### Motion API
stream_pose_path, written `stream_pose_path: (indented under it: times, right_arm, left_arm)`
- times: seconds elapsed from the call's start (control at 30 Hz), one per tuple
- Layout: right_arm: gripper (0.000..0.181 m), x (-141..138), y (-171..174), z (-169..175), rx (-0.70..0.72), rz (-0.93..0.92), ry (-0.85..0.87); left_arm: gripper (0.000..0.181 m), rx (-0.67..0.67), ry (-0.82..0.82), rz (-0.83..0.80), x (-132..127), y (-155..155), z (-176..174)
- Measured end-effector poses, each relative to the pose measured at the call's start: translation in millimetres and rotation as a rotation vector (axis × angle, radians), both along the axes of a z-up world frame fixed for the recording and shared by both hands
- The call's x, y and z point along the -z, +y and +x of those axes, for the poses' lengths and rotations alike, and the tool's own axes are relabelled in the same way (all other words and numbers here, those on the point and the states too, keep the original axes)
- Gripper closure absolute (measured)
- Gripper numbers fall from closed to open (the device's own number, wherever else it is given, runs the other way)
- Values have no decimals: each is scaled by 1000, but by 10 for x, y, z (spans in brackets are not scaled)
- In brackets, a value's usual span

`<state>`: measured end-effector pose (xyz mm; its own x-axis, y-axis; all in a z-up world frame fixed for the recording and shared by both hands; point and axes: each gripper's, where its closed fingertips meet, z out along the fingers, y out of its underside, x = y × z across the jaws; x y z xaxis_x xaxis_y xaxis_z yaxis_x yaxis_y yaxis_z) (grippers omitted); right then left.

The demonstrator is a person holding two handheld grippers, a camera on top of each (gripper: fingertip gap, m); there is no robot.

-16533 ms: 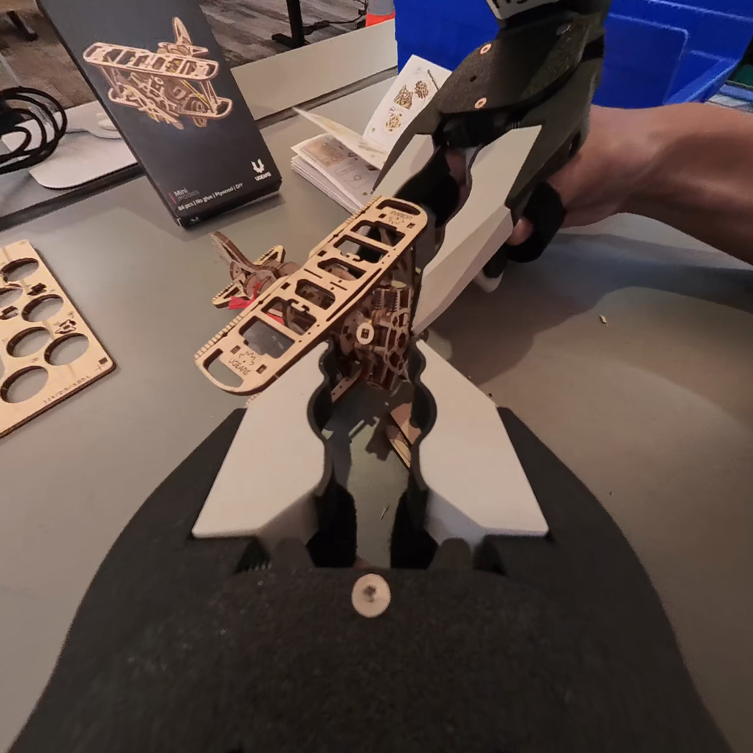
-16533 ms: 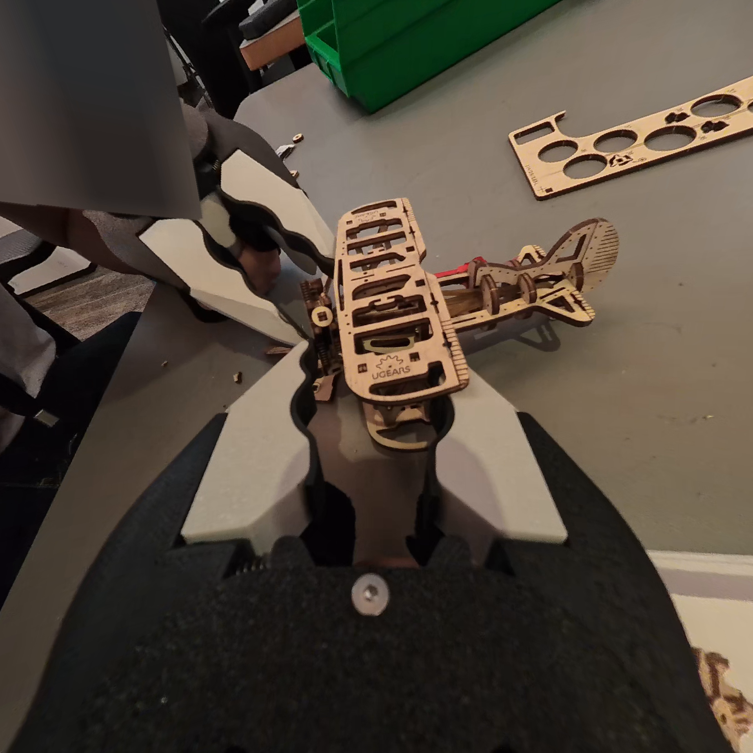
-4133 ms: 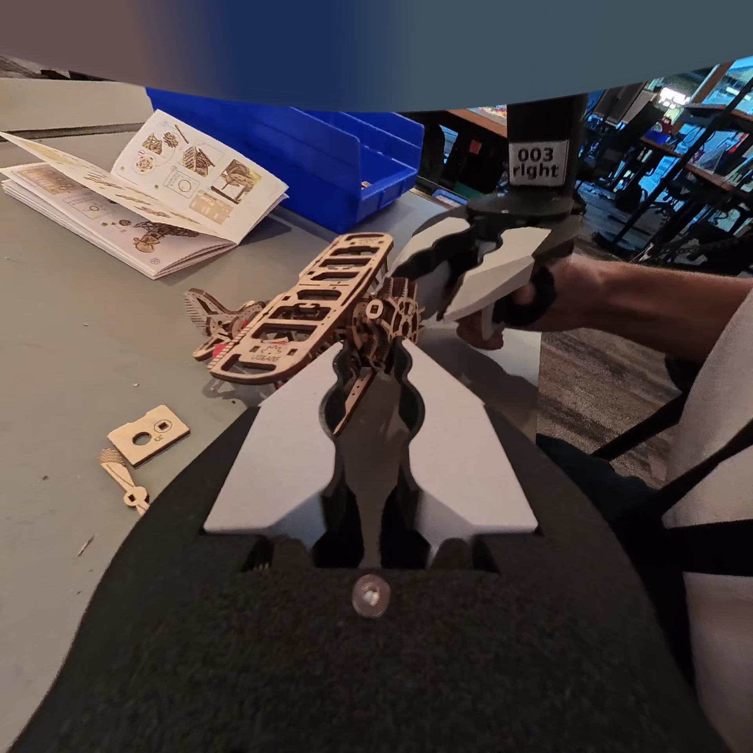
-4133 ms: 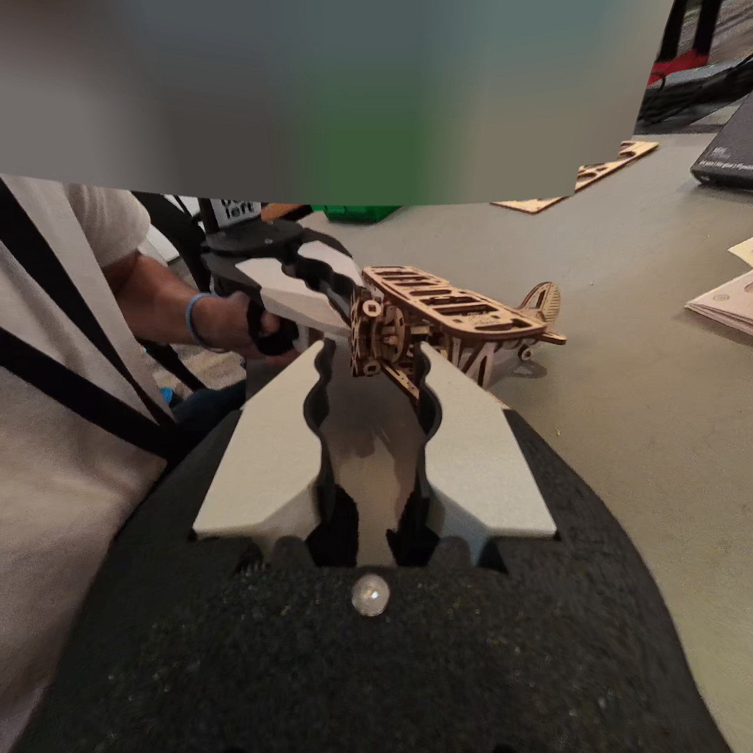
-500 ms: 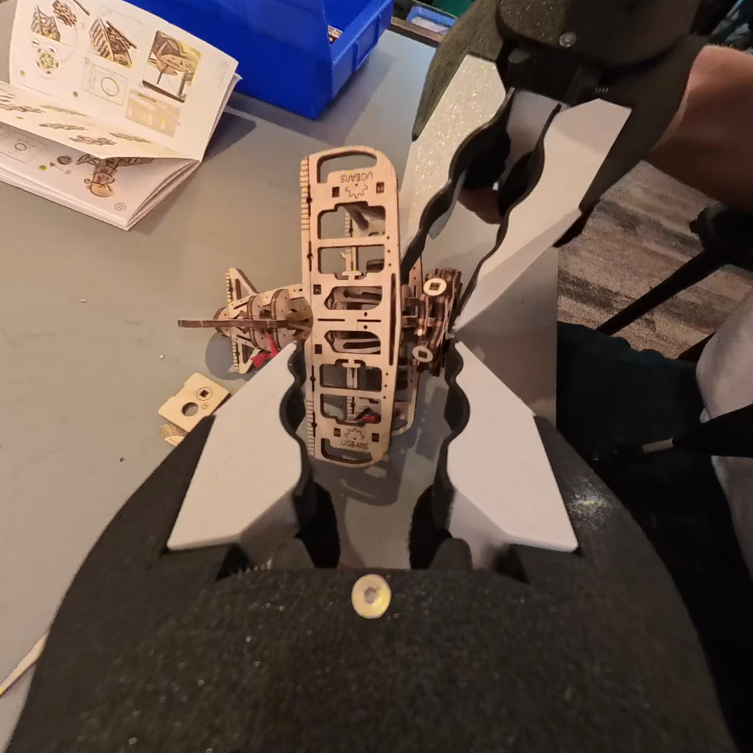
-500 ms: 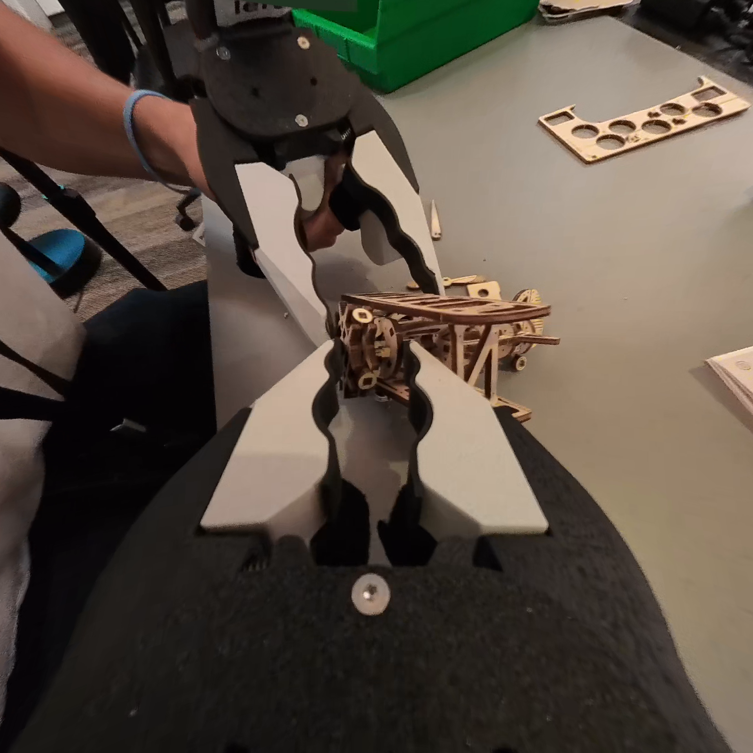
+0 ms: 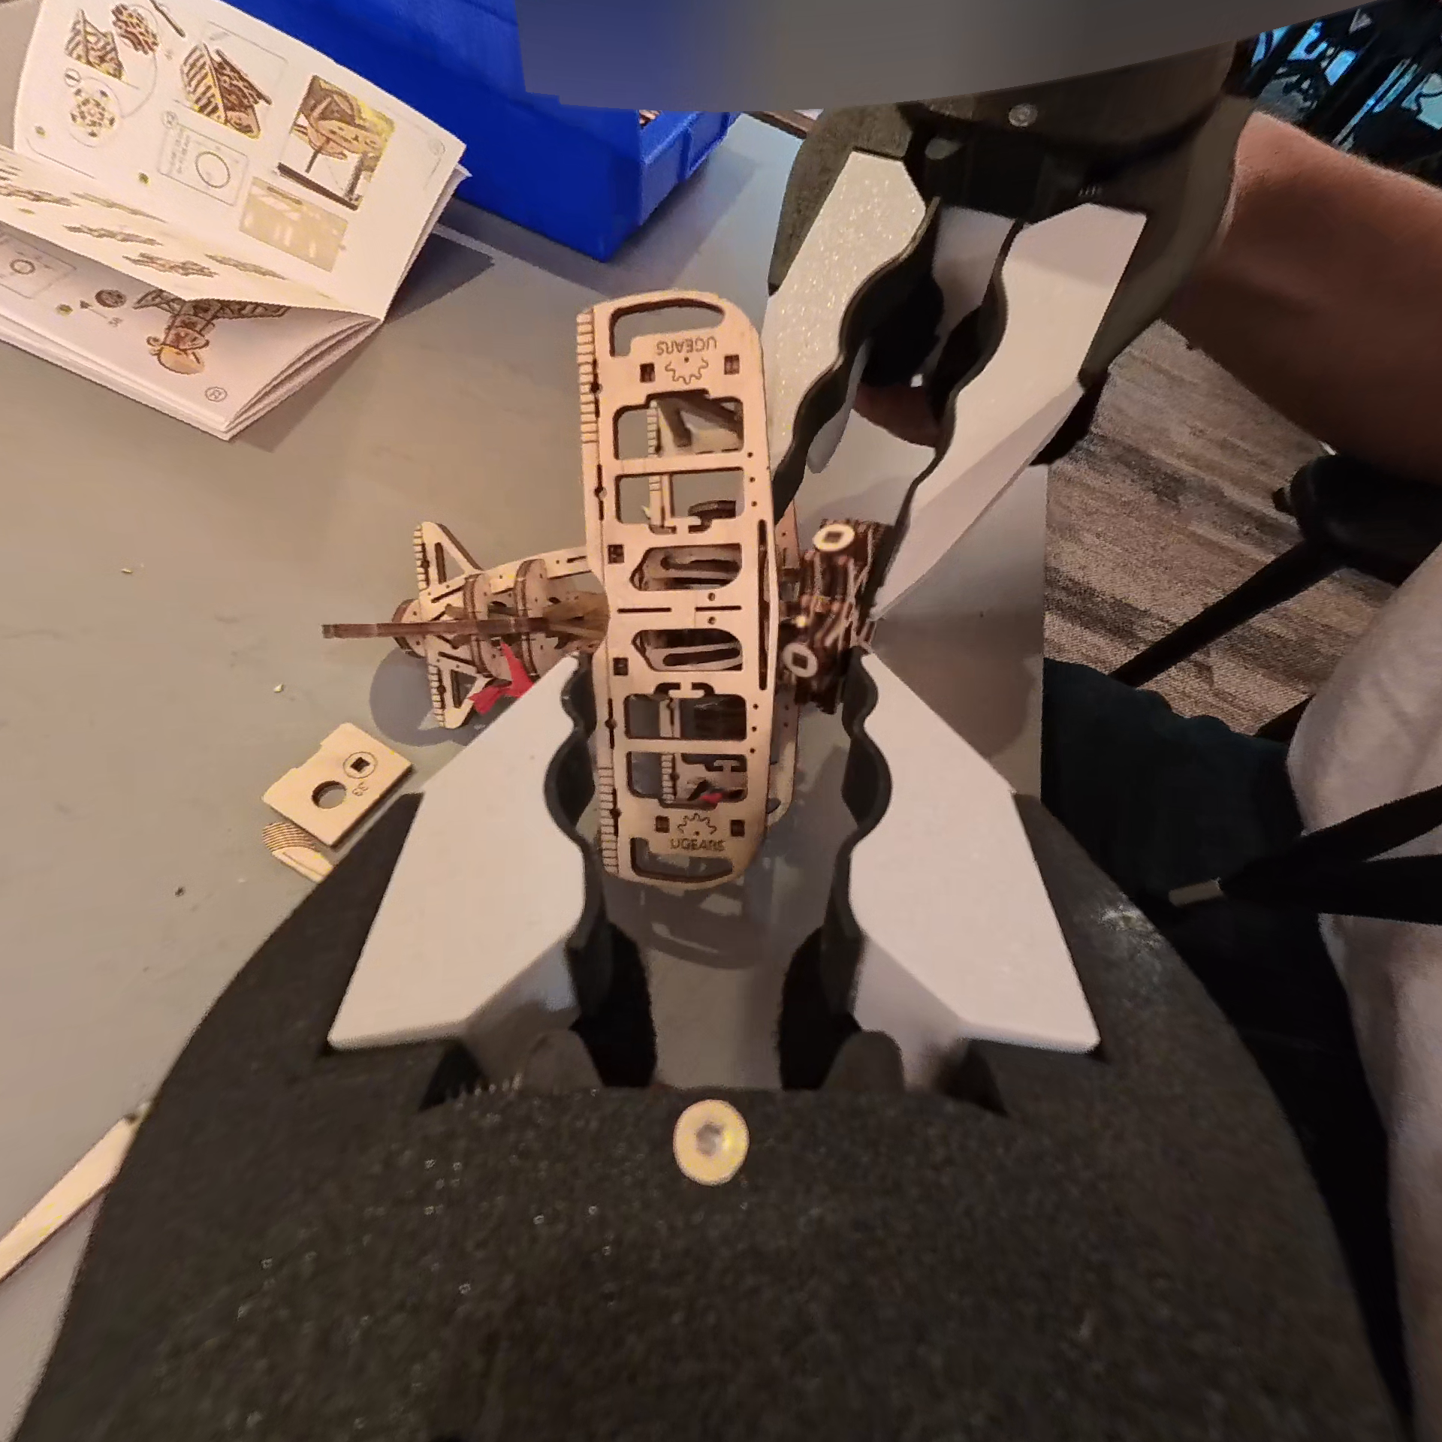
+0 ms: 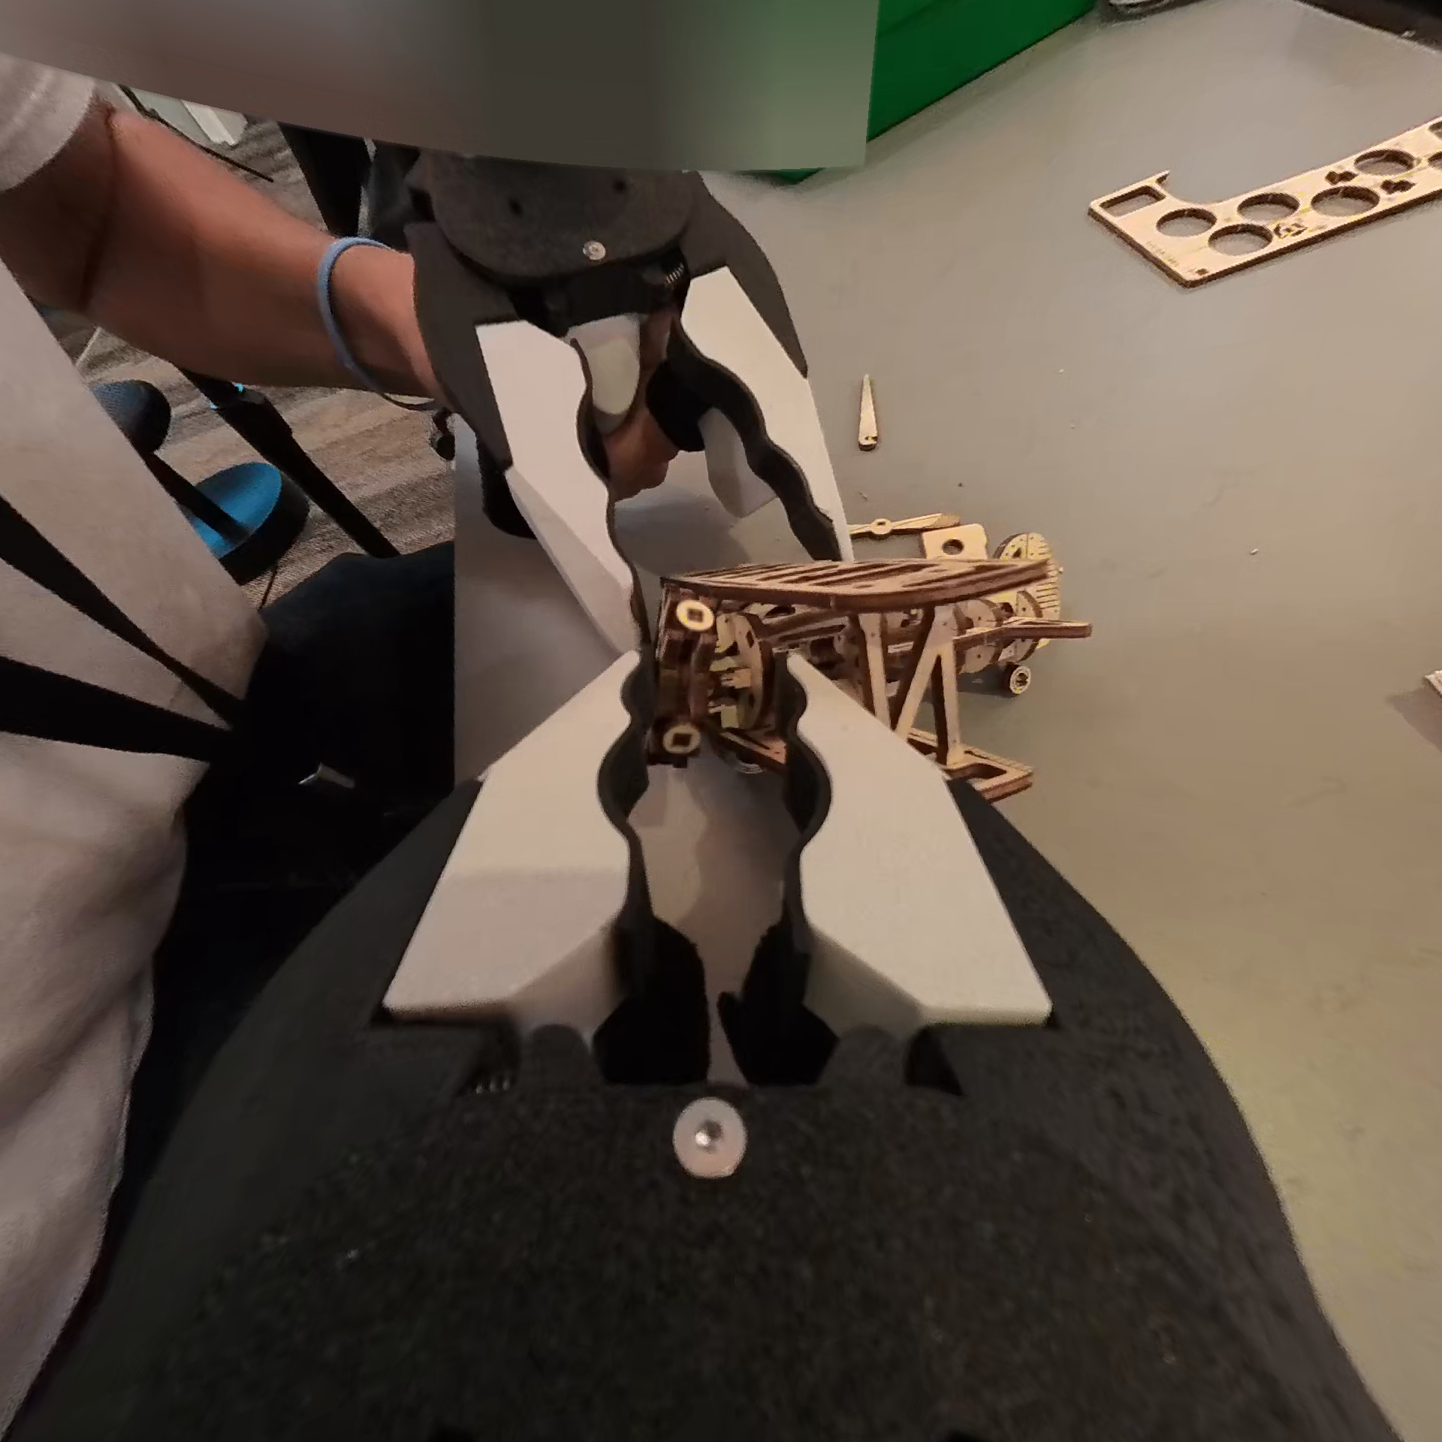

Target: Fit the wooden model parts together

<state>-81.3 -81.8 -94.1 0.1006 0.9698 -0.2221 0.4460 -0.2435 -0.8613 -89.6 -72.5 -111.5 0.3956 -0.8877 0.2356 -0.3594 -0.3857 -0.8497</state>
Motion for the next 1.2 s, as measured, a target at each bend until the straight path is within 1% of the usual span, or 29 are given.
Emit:
stream_pose_path:
  times: [0.2, 0.3, 0.37, 0.57, 0.7, 0.8, 0.87, 0.97, 1.03, 1.1, 1.17, 1.2]
  right_arm:
    - [154, 4, 4, 14, -35, -5, -13]
    - [156, 9, -48, -2, -70, -18, -33]
    - [156, 4, -54, -14, -80, 10, -37]
    - [156, -29, -66, -12, -114, 12, -117]
    - [155, -83, -45, -39, -149, -39, -146]
    - [155, -230, -26, -101, -166, -135, -116]
    - [155, -277, -17, -137, -209, -108, -144]
    - [155, -280, -19, -184, -258, -56, -200]
    - [155, -295, -1, -190, -255, -17, -230]
    - [159, -383, 23, -168, -236, 19, -220]
    - [156, -452, 29, -146, -210, 17, -193]
    - [151, -449, 13, -142, -204, 10, -186]
  left_arm:
    - [120, 7, -10, 0, -6, -6, 7]
    - [118, 53, -7, 2, -5, -71, 49]
    - [116, 58, 2, 13, -2, -72, 64]
    - [117, 58, -21, -45, -15, -83, 79]
    - [118, -11, -92, -110, -52, -71, 69]
    - [119, -58, -226, -216, -174, -79, 55]
    - [119, -86, -293, -262, -221, -79, 34]
    - [119, -107, -331, -279, -214, -80, 7]
    - [119, -120, -346, -275, -220, -68, -28]
    - [119, -126, -355, -274, -217, -66, -60]
    - [120, -135, -373, -274, -225, -54, -93]
    - [120, -134, -377, -280, -224, -58, -99]
